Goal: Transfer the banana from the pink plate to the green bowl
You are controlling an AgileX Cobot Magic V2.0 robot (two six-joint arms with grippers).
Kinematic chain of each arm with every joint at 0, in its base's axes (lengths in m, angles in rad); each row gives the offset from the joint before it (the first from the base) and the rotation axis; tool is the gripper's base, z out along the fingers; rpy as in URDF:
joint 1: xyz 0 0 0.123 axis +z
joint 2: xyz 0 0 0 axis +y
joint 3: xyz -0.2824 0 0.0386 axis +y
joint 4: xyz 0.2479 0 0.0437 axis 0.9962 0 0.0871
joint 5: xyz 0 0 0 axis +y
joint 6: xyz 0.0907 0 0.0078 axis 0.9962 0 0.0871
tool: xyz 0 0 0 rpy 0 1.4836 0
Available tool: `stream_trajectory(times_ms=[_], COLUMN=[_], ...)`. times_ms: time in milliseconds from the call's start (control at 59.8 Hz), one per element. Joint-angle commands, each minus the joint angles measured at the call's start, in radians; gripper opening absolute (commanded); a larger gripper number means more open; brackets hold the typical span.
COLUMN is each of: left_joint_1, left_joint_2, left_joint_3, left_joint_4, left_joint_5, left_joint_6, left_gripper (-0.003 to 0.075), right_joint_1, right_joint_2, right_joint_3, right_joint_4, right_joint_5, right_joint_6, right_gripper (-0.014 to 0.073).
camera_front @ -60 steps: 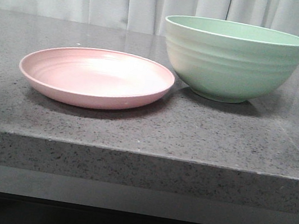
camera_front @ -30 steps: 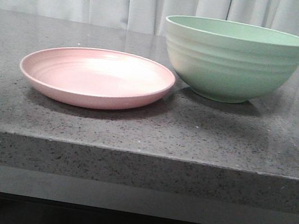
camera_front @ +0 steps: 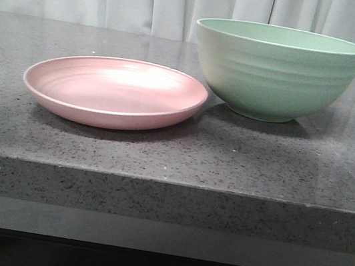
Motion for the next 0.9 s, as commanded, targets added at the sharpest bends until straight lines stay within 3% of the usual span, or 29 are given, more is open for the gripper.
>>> stream_trajectory(times_ms=[0,150,251,518,652,886], left_joint_1=[-0.008,-0.008,-0.008,-0.008,-0.008,-0.008], left_joint_2=[-0.018,-0.018,-0.018,-0.018,-0.018,-0.018], left_joint_3=[-0.034,-0.034,-0.034,-0.034,-0.034,-0.034], left_joint_4=[-0.01,-0.01,-0.01,-0.01,-0.01,-0.01], left_joint_5=[-0.102,-0.102,-0.102,-0.102,-0.102,-0.1], left_joint_6=[-0.004,-0.004,-0.004,-0.004,-0.004,-0.004], left_gripper=[0.0207,0.0207,0.0207,0.0207,0.0207,0.0207], right_joint_1=[-0.002,-0.002,-0.002,-0.002,-0.002,-0.002], right_joint_2=[-0.015,0.01,0.024,0.031,0.031,0.031], right_joint_3=[-0.05,-0.069,-0.078,-0.078,-0.078,-0.078], right_joint_4=[0.014,0.019,0.019,0.019,0.019,0.02], right_joint_5=[-0.066,-0.07,-0.067,-0.067,-0.063,-0.063], right_joint_6=[-0.009,-0.009,-0.009,-0.009,-0.009,-0.009], right_gripper=[0.0624,0.0618,0.0557,0.0168,0.0041,0.0003])
